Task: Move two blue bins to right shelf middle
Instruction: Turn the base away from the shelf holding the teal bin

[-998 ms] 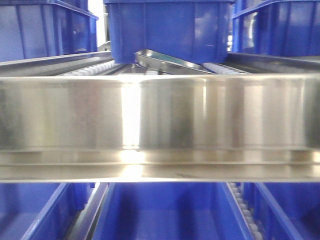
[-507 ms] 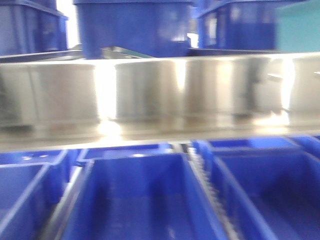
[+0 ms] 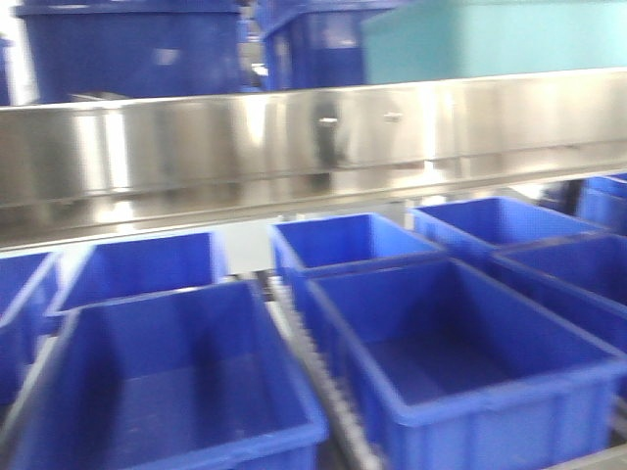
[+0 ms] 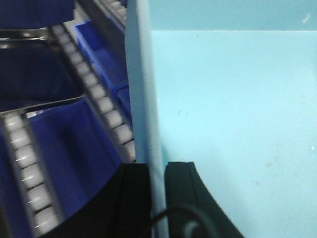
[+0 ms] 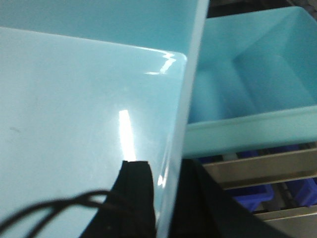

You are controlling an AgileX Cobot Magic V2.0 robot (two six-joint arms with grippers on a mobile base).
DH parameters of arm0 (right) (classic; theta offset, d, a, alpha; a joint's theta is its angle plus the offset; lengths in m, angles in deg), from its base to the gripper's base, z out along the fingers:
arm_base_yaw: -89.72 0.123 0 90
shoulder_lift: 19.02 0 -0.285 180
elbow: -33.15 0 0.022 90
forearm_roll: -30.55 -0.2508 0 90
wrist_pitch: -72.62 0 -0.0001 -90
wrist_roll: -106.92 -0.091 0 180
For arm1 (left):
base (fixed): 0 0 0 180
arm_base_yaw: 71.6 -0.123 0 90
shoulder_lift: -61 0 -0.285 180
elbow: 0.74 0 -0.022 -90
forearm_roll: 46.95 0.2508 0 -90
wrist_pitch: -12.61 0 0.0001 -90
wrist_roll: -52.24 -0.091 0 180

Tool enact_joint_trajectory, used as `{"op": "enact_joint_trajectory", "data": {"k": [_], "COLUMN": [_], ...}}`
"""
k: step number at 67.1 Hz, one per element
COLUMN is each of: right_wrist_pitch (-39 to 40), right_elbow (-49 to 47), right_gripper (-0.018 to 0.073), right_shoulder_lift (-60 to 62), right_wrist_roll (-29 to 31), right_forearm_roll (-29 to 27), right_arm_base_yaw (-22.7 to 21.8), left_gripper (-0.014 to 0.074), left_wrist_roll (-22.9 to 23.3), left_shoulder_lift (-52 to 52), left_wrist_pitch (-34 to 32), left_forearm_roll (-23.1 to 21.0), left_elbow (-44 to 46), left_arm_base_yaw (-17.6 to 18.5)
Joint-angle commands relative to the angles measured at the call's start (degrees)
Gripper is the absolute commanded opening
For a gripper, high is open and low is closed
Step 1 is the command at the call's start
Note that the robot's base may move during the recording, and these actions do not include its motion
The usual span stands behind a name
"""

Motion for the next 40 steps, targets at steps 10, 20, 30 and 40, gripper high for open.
{"op": "enact_joint_trajectory", "data": {"k": [10, 20, 30, 40], "right_wrist_pitch": [2.0, 2.0, 2.0, 2.0], "right_elbow": [-0.6, -0.6, -0.6, -0.6], "right_gripper": [-0.0154, -0.0154, -0.0154, -0.0154], "right_shoulder_lift": [0.7, 0.7, 0.7, 0.7], "right_wrist_roll": [1.3, 1.3, 1.3, 1.3], "right_forearm_roll": [-1.1, -1.1, -1.1, -1.1], "right_arm_base_yaw": [0.0, 0.0, 0.0, 0.0], "left_gripper": [-0.0111, -0.0111, -0.0111, -0.0111], "left_wrist_roll": [-0.8, -0.8, -0.8, -0.8], "left_shoulder_lift": [-0.8, -0.8, -0.8, -0.8], "left_wrist_pitch": [-4.9, -4.9, -4.9, -4.9], "left_forearm_roll": [-2.2, -2.2, -2.2, -2.2], "left_elbow": [0.6, 0.6, 0.6, 0.6], "left_arm_base_yaw": [0.2, 0.2, 0.2, 0.2]}}
